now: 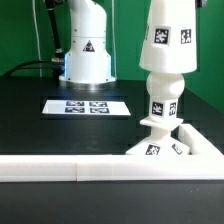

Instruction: Assemble lamp

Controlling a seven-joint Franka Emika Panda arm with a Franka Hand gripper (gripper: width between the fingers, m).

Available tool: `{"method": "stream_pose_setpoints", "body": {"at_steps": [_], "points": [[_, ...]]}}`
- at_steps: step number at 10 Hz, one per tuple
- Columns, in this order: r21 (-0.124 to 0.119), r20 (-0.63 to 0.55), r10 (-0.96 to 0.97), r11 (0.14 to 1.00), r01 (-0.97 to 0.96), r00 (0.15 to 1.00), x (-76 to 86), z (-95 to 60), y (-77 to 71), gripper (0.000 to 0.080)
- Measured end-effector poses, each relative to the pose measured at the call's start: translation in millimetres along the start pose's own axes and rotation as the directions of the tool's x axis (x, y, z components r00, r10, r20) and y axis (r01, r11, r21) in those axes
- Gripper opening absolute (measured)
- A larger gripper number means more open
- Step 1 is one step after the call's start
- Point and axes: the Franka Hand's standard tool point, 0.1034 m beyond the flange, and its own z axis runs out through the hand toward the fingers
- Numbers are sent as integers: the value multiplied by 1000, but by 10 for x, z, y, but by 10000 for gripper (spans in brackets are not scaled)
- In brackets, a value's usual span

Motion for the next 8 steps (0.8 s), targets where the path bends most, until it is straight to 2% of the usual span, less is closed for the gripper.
{"method": "stream_pose_setpoints", "body": {"at_steps": [2, 4, 6, 8], "points": [[-5, -5, 2, 1000, -2, 1000, -49, 151, 28, 44], [-13, -17, 1, 1000, -1, 1000, -85, 372, 106, 44], [-21, -14, 4, 1000, -5, 1000, -73, 577, 179, 44], [-26, -2, 9, 1000, -9, 1000, -23, 714, 223, 44]]}}
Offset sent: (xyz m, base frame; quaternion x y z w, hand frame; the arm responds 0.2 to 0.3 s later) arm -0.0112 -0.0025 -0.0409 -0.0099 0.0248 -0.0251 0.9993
